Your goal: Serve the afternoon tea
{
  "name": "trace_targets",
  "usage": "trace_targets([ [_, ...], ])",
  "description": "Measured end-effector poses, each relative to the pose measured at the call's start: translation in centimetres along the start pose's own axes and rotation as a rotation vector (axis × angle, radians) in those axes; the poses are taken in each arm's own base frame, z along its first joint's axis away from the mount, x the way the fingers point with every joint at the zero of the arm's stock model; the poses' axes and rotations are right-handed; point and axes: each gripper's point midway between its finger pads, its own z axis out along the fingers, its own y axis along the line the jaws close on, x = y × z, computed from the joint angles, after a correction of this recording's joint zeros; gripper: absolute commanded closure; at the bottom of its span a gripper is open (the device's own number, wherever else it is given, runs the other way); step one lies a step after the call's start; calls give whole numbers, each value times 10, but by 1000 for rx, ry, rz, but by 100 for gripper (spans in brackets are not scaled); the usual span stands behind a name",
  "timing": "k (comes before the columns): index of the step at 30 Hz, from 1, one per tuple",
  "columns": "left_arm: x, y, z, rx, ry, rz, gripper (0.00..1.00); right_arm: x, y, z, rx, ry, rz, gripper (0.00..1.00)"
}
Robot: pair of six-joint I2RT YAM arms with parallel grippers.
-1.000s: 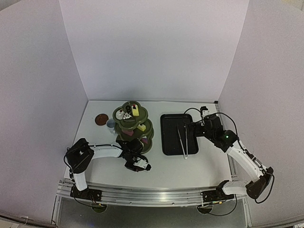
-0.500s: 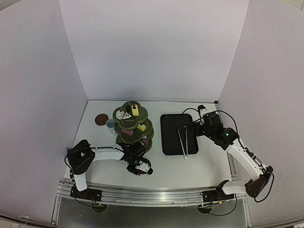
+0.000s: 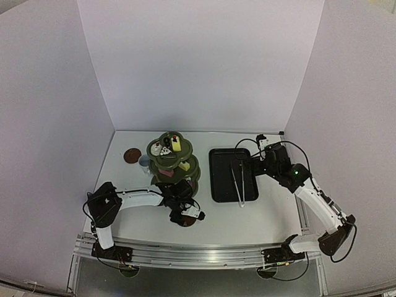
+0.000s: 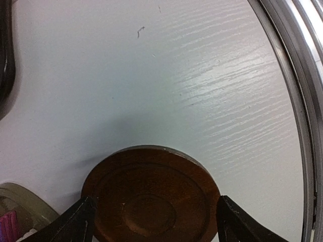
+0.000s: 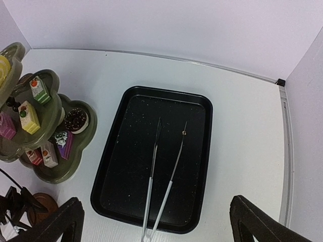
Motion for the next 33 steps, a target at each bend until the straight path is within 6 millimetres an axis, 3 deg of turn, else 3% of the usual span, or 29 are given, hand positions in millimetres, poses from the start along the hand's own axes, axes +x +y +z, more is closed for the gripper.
trace_targets([
  [3, -6, -6, -17, 12, -19, -6, 17, -3, 2, -2, -13, -5, -7, 2],
  [6, -15, -17, -54, 34, -52, -16, 18, -7, 5, -4, -31, -10, -13, 2],
  [8, -23, -15, -91, 28, -86, -41, 18, -10, 9, -5, -49, -13, -15, 2],
  [11, -26, 10, -160, -58, -141, -112, 19, -14, 15, -4, -75, -12, -19, 2],
  [14, -18, 37, -225, -180, -178, -211, 20, -17, 21, -1, -102, -7, -21, 2],
  [17, 3, 60, -292, -324, -231, -363, 16, -20, 26, 3, -120, -1, -18, 2],
  [19, 35, 76, -335, -445, -272, -502, 13, -23, 27, 4, -120, -1, -10, 2],
  [22, 103, 98, -386, -626, -313, -753, 12, -27, 26, 7, -108, -4, 12, 2],
  [25, 171, 123, -412, -748, -359, -994, 13, -31, 25, 15, -85, -2, 35, 2],
  [27, 215, 146, -412, -797, -377, -1144, 13, -30, 25, 22, -70, 9, 51, 3],
  [29, 255, 170, -399, -826, -369, -1271, 14, -29, 25, 31, -60, 24, 67, 3],
  [33, 328, 210, -352, -849, -289, -1500, 21, -21, 25, 46, -41, 58, 87, 2],
])
